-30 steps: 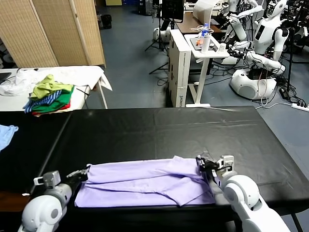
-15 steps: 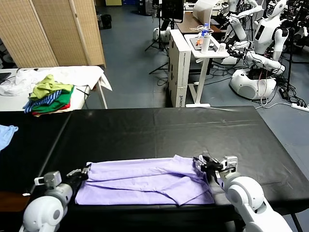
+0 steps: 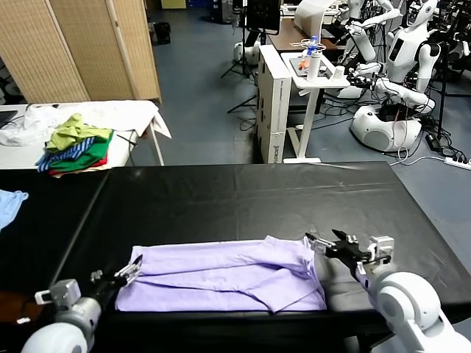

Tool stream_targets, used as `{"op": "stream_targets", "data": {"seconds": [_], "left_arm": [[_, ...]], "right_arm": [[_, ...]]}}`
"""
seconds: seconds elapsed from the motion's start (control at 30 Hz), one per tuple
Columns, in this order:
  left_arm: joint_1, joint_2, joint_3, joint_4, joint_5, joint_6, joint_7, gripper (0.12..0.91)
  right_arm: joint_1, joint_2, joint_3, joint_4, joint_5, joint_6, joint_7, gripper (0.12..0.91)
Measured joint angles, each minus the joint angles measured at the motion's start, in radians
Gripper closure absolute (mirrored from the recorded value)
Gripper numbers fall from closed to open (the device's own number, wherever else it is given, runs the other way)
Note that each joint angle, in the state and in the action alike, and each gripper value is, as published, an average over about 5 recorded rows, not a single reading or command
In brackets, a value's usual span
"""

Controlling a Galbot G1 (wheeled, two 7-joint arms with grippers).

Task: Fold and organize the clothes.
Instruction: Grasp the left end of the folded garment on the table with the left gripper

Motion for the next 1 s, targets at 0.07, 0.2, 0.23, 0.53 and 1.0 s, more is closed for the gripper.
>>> {"op": "stream_targets", "data": {"seconds": [0.07,0.2,0.23,0.53,1.0], "left_arm": [[0.008,-0.018,-0.003,-0.001,0.002,-0.004,0.006,0.123],[0.017,-0.044,-0.011,0.003,0.000,-0.011,0.014,0.125],[0.019,-0.049,-0.013,0.005,-0.001,-0.014,0.016,0.126],[0.030,-0.089,-0.020,0.023,-0.001,-0.036,0.037,0.219],[0.034,-0.135,-0.020,0.041,-0.016,-0.050,0.051,0.694]], "right_arm": [[-0.010,0.002,0.006,0.010,0.000,0.001,0.000,0.118],[-0.024,0.004,0.015,0.022,-0.001,0.003,-0.001,0.118],[-0.026,0.004,0.016,0.024,-0.001,0.003,-0.001,0.118],[-0.030,0.001,0.018,0.032,-0.001,0.002,-0.001,0.118],[-0.026,-0.001,0.016,0.032,-0.003,0.001,-0.009,0.118]]}}
